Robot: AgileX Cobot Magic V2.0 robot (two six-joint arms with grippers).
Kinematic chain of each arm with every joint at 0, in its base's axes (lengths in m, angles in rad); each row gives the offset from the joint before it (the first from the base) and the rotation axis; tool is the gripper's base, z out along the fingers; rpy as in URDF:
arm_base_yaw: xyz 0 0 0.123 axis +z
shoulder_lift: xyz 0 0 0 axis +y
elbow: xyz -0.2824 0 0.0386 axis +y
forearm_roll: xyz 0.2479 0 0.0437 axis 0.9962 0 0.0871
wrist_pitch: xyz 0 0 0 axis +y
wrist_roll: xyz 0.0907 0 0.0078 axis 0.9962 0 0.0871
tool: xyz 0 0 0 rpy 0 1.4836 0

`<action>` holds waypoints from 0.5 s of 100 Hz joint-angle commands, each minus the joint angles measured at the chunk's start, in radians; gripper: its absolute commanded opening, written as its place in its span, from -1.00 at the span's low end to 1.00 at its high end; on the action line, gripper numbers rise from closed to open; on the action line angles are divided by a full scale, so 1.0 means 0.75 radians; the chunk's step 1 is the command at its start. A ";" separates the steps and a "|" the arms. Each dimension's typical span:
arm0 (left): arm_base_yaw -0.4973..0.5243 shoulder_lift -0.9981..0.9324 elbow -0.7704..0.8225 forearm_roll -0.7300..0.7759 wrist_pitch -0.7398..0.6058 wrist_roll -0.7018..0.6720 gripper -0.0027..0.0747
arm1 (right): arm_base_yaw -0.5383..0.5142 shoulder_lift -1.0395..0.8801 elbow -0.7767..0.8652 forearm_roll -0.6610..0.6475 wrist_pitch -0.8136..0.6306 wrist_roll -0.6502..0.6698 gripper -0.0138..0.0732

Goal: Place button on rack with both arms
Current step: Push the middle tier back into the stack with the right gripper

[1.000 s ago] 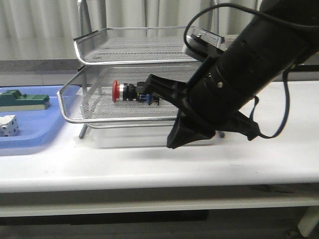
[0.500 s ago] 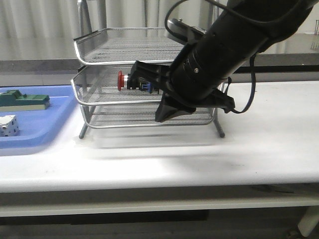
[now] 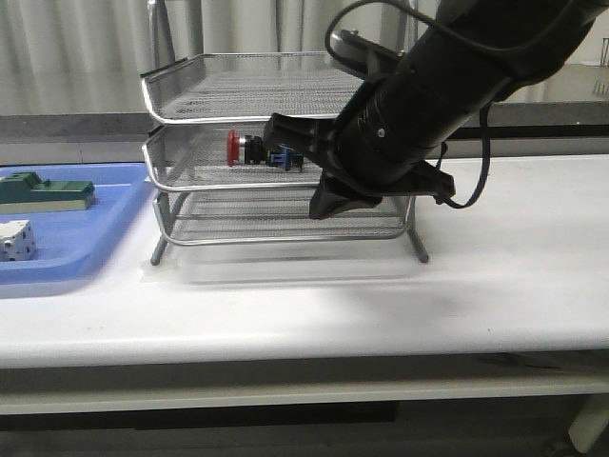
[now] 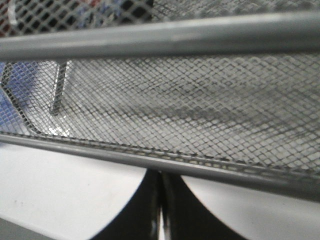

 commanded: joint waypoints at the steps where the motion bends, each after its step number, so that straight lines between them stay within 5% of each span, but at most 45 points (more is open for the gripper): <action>1: 0.003 0.008 -0.033 -0.020 -0.072 -0.014 -0.99 | -0.010 -0.080 -0.043 -0.014 -0.008 -0.016 -0.92; 50: 0.003 0.008 -0.033 -0.020 -0.072 -0.014 -0.99 | -0.010 -0.283 -0.020 -0.117 0.269 -0.016 -0.92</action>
